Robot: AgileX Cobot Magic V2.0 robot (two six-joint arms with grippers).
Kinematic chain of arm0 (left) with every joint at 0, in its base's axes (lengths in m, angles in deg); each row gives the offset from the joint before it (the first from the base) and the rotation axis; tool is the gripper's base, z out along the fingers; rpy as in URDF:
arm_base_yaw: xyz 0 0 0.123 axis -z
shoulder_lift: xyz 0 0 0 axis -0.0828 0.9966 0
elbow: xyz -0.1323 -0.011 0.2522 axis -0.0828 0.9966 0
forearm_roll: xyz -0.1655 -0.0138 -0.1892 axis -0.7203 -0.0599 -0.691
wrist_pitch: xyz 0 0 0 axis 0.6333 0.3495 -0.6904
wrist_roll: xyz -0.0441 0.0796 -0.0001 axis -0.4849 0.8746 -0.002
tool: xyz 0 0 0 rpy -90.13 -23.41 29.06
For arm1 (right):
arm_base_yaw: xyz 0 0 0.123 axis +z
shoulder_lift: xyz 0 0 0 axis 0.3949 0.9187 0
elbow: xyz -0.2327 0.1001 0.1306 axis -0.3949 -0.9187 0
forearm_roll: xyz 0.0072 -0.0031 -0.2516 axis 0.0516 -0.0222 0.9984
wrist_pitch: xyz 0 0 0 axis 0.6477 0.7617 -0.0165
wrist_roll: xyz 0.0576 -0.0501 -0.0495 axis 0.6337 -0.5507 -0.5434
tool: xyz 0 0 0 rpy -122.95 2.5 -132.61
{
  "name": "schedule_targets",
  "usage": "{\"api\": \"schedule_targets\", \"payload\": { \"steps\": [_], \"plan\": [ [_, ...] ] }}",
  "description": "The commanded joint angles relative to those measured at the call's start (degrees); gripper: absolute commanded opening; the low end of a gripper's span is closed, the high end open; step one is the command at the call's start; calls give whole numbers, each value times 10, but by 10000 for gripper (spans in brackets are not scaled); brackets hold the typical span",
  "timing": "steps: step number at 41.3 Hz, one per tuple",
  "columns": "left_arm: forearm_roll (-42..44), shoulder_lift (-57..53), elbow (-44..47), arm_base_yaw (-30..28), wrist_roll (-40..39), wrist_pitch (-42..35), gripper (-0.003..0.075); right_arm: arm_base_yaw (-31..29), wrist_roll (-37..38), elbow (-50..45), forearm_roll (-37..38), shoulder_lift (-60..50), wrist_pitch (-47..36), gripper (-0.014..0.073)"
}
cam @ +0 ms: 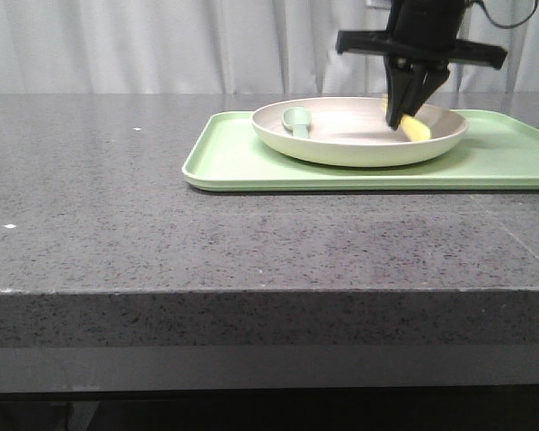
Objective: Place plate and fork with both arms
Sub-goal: 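Lift the yellow fork out of the plate with the right gripper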
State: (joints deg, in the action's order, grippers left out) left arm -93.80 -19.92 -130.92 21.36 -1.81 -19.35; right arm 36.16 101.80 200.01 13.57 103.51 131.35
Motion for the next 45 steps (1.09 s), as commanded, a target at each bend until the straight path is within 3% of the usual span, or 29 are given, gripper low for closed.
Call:
{"api": "schedule_targets", "payload": {
  "steps": [1,13,20,23,34,38,45],
  "plan": [
    [-14,1,-15,-1,1,-32,304,-1,-28,16,4,-73,54,-19],
    [-13,1,-15,-1,1,-32,304,-11,-100,-2,4,-185,55,-20],
    [-13,1,-15,-1,1,-32,305,-68,-130,-90,4,-258,54,-123],
    [-13,1,-15,-1,1,-32,304,-103,-151,-132,-4,-275,54,-113],
    [-13,1,-15,-1,1,-32,304,-229,-282,-242,-195,-255,23,-116],
    [-13,1,-15,-1,1,-33,304,-249,-329,-252,-272,-232,25,-116],
    [-13,1,-15,-1,1,-33,304,-251,-369,-252,-340,-184,25,-116]
  ]
}}
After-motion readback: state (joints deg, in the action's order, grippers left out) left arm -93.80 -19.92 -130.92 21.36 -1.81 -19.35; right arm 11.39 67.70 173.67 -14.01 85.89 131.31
